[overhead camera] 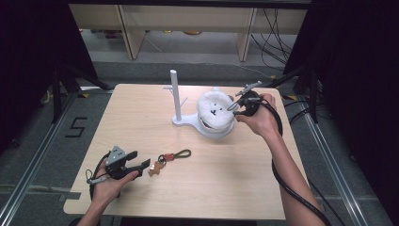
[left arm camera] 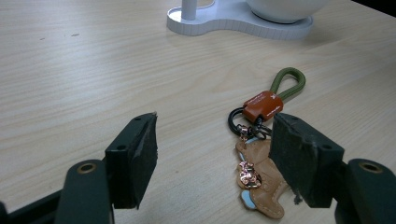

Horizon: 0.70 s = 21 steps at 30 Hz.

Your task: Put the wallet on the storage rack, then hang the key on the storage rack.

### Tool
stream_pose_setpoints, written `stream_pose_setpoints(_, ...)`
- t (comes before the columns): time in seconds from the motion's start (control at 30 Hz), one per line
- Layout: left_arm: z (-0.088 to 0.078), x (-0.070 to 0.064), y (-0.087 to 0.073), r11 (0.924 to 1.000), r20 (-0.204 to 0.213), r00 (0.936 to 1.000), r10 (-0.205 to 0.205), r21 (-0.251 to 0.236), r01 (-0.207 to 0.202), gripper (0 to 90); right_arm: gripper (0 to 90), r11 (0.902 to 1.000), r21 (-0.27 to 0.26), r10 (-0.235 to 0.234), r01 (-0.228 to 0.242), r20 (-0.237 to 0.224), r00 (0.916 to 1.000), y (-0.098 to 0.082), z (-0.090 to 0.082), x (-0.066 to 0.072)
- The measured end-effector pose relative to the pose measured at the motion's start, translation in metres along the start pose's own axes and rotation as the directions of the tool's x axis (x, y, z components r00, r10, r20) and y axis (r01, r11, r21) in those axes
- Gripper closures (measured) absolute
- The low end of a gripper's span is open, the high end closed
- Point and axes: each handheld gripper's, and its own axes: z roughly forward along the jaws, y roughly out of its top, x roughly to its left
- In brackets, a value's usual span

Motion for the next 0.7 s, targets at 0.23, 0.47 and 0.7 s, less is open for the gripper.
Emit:
stream_pose_setpoints(0.23,0.001,-0.002,-0.001,1.0,0.005,1.0,0.0,0.001,0.0,31.3,55.0,0.998,0.003,0.062,-0.062,0.017,0.9979,-0.034,-0.006,-0.012)
stream_pose_setpoints(0.47,-0.001,-0.003,0.0,0.9999,0.0,0.9999,0.012,0.003,-0.012,31.2,69.8,0.9927,0.061,0.104,-0.103,-0.002,0.9946,-0.074,0.002,-0.011)
stream_pose_setpoints(0.7,-0.003,-0.004,0.003,0.9998,-0.001,0.9998,0.018,-0.002,-0.018,31.1,71.0,0.9825,0.09,0.167,-0.163,-0.033,0.9855,-0.104,0.009,-0.002)
